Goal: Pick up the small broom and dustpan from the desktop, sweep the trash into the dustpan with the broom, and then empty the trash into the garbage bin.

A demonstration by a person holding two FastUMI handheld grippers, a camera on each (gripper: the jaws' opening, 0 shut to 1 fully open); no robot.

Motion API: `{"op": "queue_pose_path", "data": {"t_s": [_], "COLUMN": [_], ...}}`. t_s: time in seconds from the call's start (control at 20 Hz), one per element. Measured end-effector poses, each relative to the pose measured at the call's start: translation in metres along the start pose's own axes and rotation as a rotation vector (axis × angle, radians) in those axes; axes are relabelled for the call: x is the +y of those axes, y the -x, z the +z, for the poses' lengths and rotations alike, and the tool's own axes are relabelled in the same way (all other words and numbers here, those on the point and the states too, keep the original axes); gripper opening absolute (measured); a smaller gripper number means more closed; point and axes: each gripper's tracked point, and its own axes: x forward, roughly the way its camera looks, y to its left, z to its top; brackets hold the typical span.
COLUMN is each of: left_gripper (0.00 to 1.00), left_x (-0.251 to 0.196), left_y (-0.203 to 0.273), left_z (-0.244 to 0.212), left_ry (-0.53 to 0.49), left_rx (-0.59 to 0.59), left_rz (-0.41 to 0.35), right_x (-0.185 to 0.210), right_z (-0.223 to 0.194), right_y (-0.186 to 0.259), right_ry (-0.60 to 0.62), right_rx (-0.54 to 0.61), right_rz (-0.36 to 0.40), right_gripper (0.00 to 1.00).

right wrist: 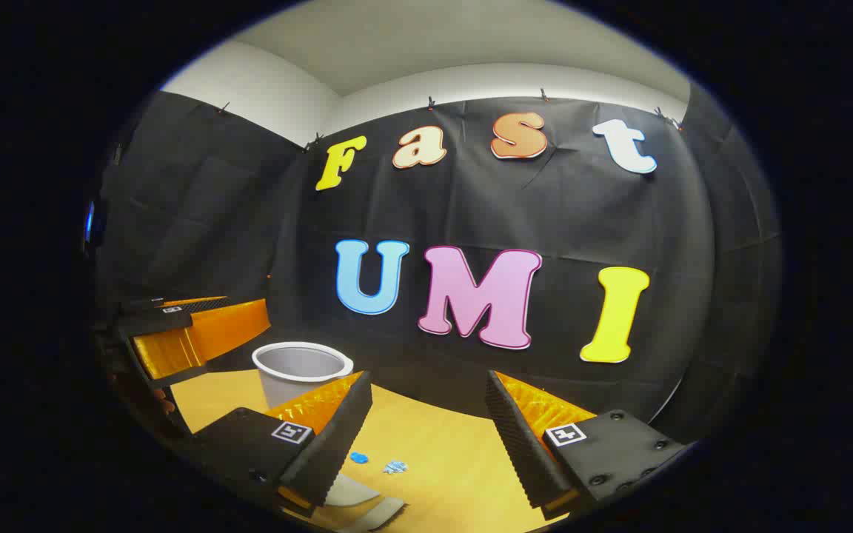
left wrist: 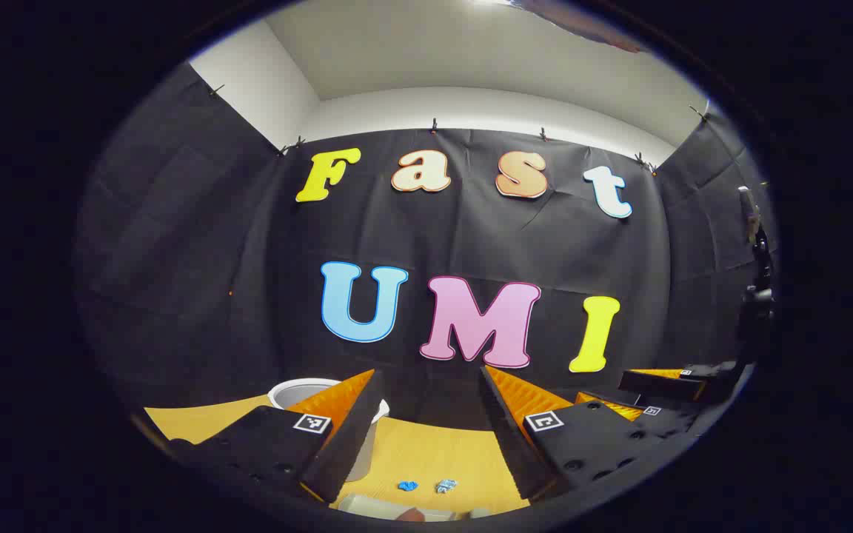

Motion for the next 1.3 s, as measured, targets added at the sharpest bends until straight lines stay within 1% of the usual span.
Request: {"op": "queue_pose_path", "data": {"t_s": [0.1, 0.2, 0.35, 0.45, 0.65, 0.9, 1.25, 1.3], "left_gripper": [0.78, 0.78, 0.77, 0.77, 0.78, 0.78, 0.78, 0.77], "left_x": [0.006, 0.007, 0.019, 0.024, 0.013, -0.003, -0.003, -0.003], "left_y": [-0.001, 0.001, 0.002, 0.000, -0.002, 0.000, 0.018, 0.019], "left_z": [-0.004, -0.009, -0.019, -0.025, -0.037, -0.024, -0.023, -0.023], "left_ry": [0.018, 0.031, 0.003, 0.003, 0.005, -0.036, -0.083, -0.088], "left_rx": [0.008, 0.017, 0.039, 0.057, 0.100, 0.051, 0.050, 0.049], "left_rz": [-0.013, -0.051, -0.073, -0.085, -0.119, -0.158, -0.152, -0.149], "right_x": [0.004, 0.006, 0.000, -0.007, -0.014, -0.016, -0.004, -0.002], "right_z": [0.001, 0.003, 0.001, -0.001, -0.003, -0.001, 0.001, 0.001], "right_y": [0.004, 0.013, 0.023, 0.027, 0.032, 0.035, 0.040, 0.041], "right_ry": [0.006, 0.017, 0.040, 0.040, 0.031, 0.016, 0.001, -0.001], "right_rx": [0.010, 0.011, 0.023, 0.030, 0.046, 0.045, 0.039, 0.039], "right_rz": [-0.027, -0.054, -0.103, -0.139, -0.179, -0.193, -0.156, -0.150], "right_gripper": [0.98, 0.98, 0.98, 0.98, 0.98, 0.98, 0.97, 0.98]}}
